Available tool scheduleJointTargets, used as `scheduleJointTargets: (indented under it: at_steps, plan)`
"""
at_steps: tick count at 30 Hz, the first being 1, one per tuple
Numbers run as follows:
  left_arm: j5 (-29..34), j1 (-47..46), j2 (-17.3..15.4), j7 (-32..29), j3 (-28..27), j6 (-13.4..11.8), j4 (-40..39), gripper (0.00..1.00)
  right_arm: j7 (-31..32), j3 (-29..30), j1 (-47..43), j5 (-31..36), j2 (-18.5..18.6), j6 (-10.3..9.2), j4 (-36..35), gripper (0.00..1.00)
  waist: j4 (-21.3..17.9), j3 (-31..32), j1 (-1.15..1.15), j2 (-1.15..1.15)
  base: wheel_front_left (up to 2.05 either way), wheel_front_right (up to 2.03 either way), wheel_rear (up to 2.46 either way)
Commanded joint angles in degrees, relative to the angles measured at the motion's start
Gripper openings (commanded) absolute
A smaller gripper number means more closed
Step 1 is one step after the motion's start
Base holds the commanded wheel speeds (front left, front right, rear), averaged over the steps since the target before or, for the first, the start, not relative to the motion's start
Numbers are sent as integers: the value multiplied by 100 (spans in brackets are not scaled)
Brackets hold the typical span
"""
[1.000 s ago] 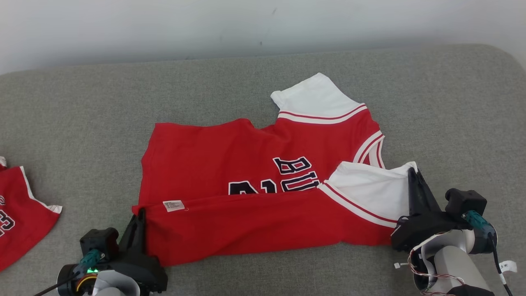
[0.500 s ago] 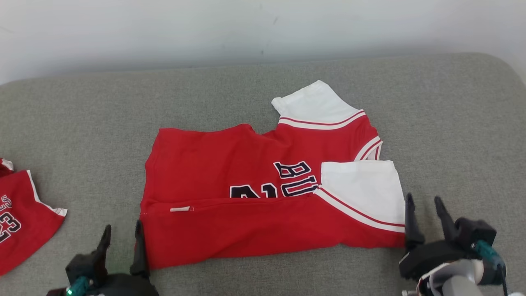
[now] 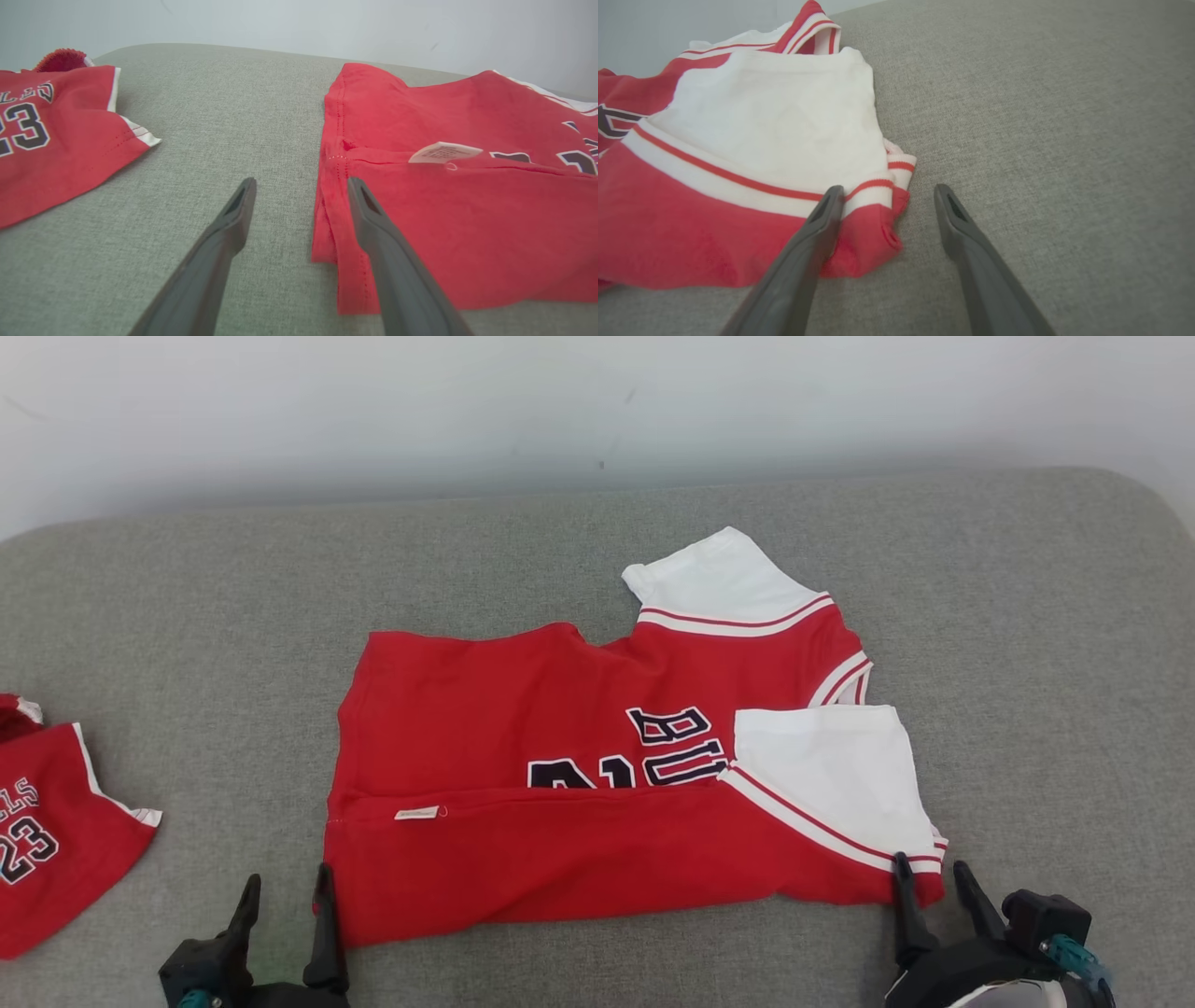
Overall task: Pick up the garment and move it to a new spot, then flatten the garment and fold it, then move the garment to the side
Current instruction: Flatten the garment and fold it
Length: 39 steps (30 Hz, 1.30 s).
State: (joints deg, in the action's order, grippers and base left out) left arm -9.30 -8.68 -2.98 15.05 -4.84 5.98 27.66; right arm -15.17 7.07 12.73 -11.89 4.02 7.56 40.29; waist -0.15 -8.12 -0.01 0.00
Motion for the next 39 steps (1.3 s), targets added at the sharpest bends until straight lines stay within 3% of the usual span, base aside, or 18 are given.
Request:
scheduleJointTargets:
  at_steps: [1,2,3,4,17,30,34,35,36,37,38,39]
  plan:
    - [-19,-65,11,18,18,-1,6,100,8,-30,20,-48,-38,-16,124,98,18,-23,1,0,0,0,0]
    - [-26,-69,10,18,34,0,8,100,14,-72,58,-59,-46,-16,245,35,26,-38,1,0,0,0,0]
    - [-36,-72,9,18,52,-1,11,100,27,-105,97,-94,-52,-16,310,6,33,-48,1,0,0,0,0]
    - [-34,-74,10,18,72,3,13,100,28,-151,131,-110,-56,-16,359,0,40,-58,1,0,0,0,0]
    - [-646,41,10,18,534,159,354,100,2,-358,123,-330,166,-16,-157,0,-36,-90,1,0,0,0,0]
    - [-596,-148,-2,18,305,143,401,100,3,-444,213,-308,178,-16,-294,0,-90,-243,1,0,0,0,0]
    - [-699,-189,14,17,512,144,485,100,3,-455,218,-324,181,-16,-292,0,-101,-250,1,0,0,0,0]
    - [-737,-178,-3,17,577,144,520,79,3,-456,220,-328,179,-16,-292,0,-103,-251,1,0,0,0,0]
    - [-793,-170,-21,17,618,144,543,44,3,-454,223,-329,179,-16,-296,0,-104,-257,1,0,0,0,0]
    - [-827,-165,-39,16,664,144,547,18,3,-450,223,-334,179,-16,-302,0,-103,-258,1,0,0,0,0]
    - [-886,-144,-38,16,748,144,578,0,3,-444,222,-339,180,-16,-305,0,-100,-260,1,0,0,0,0]
    - [-949,-129,-47,15,801,144,598,0,3,-437,221,-342,182,-16,-310,0,-96,-262,1,0,0,0,0]
